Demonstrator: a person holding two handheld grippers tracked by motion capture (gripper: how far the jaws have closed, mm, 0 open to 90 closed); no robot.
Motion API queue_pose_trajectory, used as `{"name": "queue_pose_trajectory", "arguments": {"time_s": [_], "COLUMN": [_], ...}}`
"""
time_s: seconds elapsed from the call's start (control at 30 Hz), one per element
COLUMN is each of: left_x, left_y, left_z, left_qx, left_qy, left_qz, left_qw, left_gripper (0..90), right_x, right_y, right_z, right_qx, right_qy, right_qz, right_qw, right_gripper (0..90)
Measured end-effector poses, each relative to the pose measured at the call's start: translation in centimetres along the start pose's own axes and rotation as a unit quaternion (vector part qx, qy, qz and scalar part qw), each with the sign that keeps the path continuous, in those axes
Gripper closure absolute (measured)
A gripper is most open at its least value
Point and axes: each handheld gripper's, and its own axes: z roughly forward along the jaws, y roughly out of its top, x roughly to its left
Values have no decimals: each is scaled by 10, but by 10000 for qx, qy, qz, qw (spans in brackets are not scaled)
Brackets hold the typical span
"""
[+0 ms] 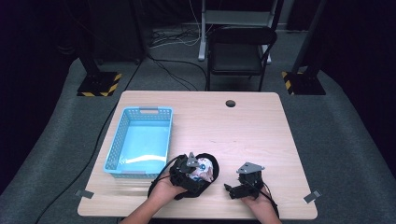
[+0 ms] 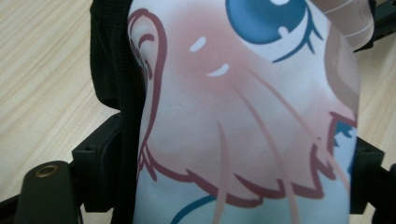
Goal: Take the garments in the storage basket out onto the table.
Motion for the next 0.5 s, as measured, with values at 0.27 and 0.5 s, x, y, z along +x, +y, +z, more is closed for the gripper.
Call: {"name": "queue_pose_trajectory", "arguments": {"time_s": [0.27,0.5], "left_x": [2,5], "left_y": [3,4], "left_z": [-3,-7], "left_qx": [29,-27], "left_qy": [-18,-22], "left_qz": [-49,-140], "left_qw": [10000,9999], "left_gripper": [96,64], "right_x": [0,0], "right_y": [0,0], "right_z": [0,0], "right_qx": [-2,-2], "right_qy": [0,1], "right_qz": [-1,0], "right_qw": [10000,10000], "right_gripper": [0,0]}}
